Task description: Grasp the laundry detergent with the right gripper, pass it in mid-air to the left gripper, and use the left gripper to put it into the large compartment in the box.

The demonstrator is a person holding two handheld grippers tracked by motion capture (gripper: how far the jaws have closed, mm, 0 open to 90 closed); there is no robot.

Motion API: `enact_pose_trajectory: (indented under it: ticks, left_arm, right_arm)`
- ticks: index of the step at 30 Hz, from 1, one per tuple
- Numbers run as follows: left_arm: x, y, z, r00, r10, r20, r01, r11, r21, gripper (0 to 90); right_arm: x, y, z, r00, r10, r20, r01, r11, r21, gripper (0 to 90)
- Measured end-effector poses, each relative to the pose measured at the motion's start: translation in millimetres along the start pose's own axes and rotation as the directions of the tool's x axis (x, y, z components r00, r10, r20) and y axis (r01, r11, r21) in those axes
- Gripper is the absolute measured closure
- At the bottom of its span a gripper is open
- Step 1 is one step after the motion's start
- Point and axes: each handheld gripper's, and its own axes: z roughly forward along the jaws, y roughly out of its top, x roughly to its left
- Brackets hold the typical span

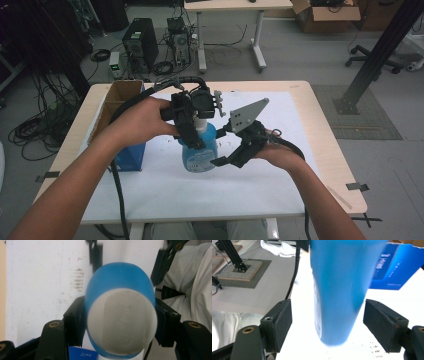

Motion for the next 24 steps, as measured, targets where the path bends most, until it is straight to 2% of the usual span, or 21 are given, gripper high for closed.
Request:
enact_pose_trajectory:
  ticks: [4,10,18,24]
  left_arm:
    - [2.7,-3.5,-0.7,0.9996,-0.025,-0.016,0.025,0.9995,0.017,38.1]
    - [2.1,-6.8,-7.7,0.9993,-0.036,-0.011,0.036,0.9992,0.019,38.1]
    - [2.9,-10.7,-19.2,0.9965,-0.079,-0.028,0.079,0.9966,0.025,38.0]
    - [7.5,-14.3,-28.5,0.9838,-0.163,-0.074,0.166,0.9855,0.034,38.0]
  right_arm:
    - [0.9,-3.9,-13.6,0.9996,0.02,0.019,-0.02,1.0,-0.003,19.3]
    - [0.9,-12.7,-28.4,0.9955,0.045,0.083,-0.052,0.995,0.082,13.3]
    - [3.0,-19.6,-55.8,0.9865,0.064,0.151,-0.085,0.988,0.132,11.3]
    - [8.3,-18.9,-76.9,0.9807,0.058,0.187,-0.092,0.98,0.178,10.7]
